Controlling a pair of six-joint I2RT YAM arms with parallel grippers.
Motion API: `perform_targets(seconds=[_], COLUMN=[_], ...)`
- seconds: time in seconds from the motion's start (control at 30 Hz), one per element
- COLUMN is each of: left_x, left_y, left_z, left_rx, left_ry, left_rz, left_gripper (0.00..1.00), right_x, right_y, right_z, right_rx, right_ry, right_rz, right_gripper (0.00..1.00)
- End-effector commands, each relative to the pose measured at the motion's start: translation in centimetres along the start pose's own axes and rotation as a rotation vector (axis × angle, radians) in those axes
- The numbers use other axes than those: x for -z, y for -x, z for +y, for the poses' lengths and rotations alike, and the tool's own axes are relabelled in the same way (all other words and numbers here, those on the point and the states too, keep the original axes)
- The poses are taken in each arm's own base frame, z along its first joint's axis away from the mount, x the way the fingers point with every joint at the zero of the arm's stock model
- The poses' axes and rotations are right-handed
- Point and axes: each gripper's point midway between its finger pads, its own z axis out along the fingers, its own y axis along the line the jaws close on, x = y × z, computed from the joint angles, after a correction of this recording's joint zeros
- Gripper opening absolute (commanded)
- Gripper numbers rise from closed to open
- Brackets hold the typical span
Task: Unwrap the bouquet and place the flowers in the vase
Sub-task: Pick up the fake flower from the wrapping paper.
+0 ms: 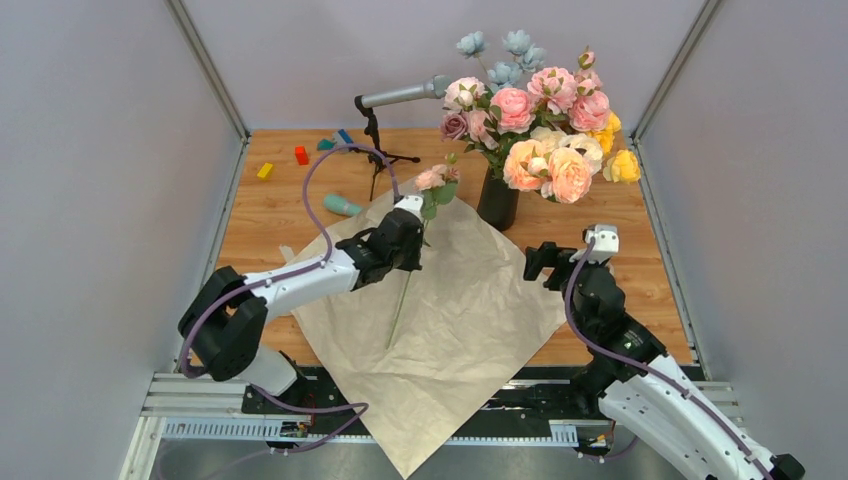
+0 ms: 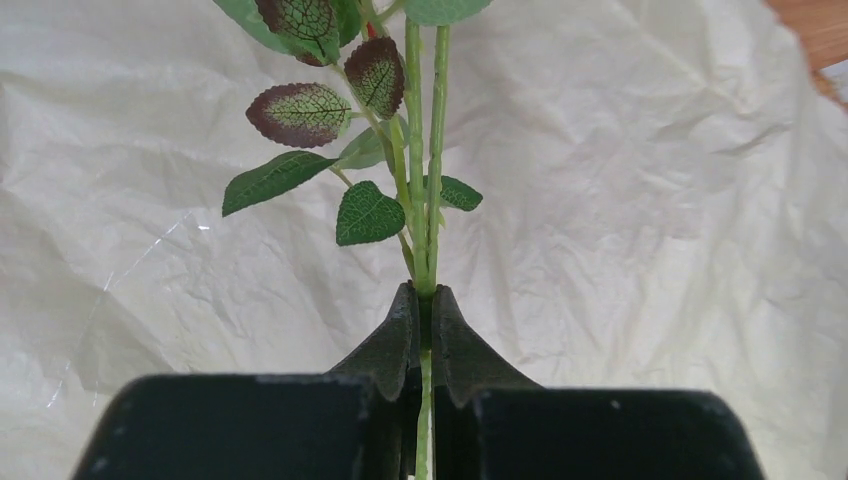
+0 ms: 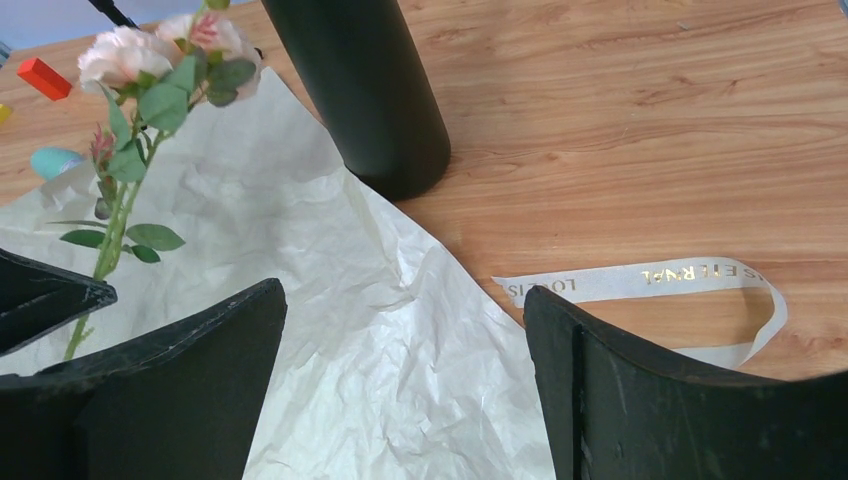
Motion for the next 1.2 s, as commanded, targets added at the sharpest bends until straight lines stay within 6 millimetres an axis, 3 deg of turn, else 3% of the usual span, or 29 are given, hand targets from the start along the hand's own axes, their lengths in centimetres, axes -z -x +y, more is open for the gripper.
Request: perform_targets(seconds=[0.0, 0.27, 0.47, 0.8, 1.17], left_x=[2.3, 6.0, 9.0, 12.7, 16.2], left_y=[3.3, 5.0, 6.1, 4.0, 3.2], left_z=[-1.9, -3.0, -4.1, -7.8, -11.7], left_rx=[0.02, 0.006, -0.009, -0.058, 0.024], left_ry=[-0.104, -0.222, -0.329, -0.601, -0.838], left_rz=[-0.129, -0.227, -0.303, -0.323, -0.362], left_gripper=[0.0, 0.0, 0.0, 0.0, 0.0], right_x=[0.4, 1.2, 1.9, 5.1, 6.3], right_y=[0.5, 1.3, 2.2, 3.4, 2.8], right_z=[0.2, 1.6, 3.8, 11.6, 15.5], right_rx=[-0.024, -0.059, -0.08, -0.043, -0.157], right_ry=[0.019, 0.098, 0.215, 0.67, 0.863], right_rz=[-0.011, -0.014, -0.011, 0.032, 0.139], right_gripper=[0.9, 0.91, 0.94, 0.97, 0.96])
